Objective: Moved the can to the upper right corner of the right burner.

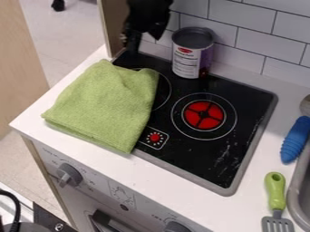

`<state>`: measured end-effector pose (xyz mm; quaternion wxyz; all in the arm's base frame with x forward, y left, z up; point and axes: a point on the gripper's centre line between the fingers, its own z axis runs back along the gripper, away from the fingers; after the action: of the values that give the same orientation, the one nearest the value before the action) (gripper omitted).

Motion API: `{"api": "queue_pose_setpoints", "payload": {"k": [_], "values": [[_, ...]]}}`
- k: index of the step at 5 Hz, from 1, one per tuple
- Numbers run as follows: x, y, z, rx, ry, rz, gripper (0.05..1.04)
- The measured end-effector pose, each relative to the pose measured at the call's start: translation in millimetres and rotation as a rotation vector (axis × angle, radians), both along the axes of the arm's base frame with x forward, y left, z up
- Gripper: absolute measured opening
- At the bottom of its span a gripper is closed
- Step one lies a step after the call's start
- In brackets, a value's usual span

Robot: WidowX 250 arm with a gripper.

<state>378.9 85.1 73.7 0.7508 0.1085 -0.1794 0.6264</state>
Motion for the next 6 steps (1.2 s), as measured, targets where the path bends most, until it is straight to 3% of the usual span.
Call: {"api": "queue_pose_setpoints", "payload": {"k": [3,5,6], "values": [[15.6,-25.8,-11.0,-0.079,-0.044,-0.027,0.997],[5.8,-47.5,-18.7,-0.155,0.086,-0.261,0.997],[-0.3,-54.0,-25.3,-0.158,0.127,-0.345,0.997]]}}
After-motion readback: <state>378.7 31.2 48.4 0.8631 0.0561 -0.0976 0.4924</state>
